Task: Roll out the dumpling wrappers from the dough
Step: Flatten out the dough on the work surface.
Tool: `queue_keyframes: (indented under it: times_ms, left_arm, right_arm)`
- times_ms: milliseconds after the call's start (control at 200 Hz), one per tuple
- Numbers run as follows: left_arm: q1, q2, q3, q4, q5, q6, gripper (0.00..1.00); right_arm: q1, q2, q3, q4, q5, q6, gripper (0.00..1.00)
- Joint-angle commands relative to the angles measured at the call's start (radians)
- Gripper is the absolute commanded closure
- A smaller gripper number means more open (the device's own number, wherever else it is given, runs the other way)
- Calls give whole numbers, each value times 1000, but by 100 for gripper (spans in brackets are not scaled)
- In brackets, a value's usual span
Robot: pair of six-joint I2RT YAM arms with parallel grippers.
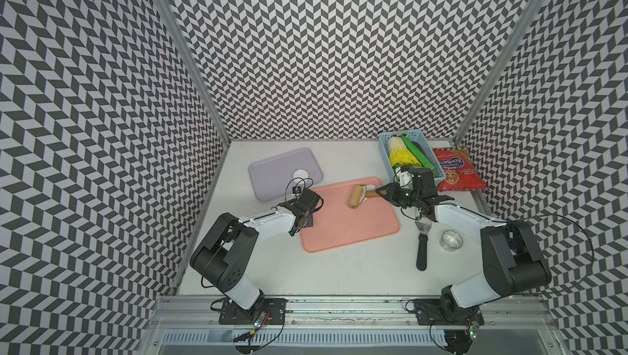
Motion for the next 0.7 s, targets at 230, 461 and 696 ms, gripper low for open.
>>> queue_keyframes:
  times_ms: [230,461,696]
  left_arm:
    - [-30,28,-30,-148,0,60,100]
    - [-27,35,-29,-147,0,54,100]
    - [-29,38,-25,-145,-3,58,100]
  right_arm:
    - [-24,127,-42,15,145,4,100]
    - [-169,-10,-111,-55,161,-19,100]
    - [-149,37,-94,-37,194,-24,100]
